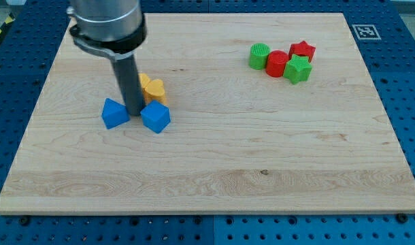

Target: Separate the yellow blocks

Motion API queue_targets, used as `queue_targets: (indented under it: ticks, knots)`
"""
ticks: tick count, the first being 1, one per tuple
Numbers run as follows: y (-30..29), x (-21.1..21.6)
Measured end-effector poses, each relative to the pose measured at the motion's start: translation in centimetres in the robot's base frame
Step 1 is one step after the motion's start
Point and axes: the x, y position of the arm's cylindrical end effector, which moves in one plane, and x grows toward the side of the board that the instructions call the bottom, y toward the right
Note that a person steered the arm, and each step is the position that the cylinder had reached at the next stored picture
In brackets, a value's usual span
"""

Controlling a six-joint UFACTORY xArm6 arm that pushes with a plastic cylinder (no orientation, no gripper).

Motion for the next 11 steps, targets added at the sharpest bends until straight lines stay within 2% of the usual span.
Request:
queue_targets:
  ticks: [1,2,3,4,8,10,11]
  knots:
    - [-5.8,-0.5]
    - [-9.3,-2.4]
    - [-8.9,-4.5]
    - [-7.2,-4.5]
    - [10.7,-3.3]
    - [11.7,-3.3]
    - [9.6,-3.3]
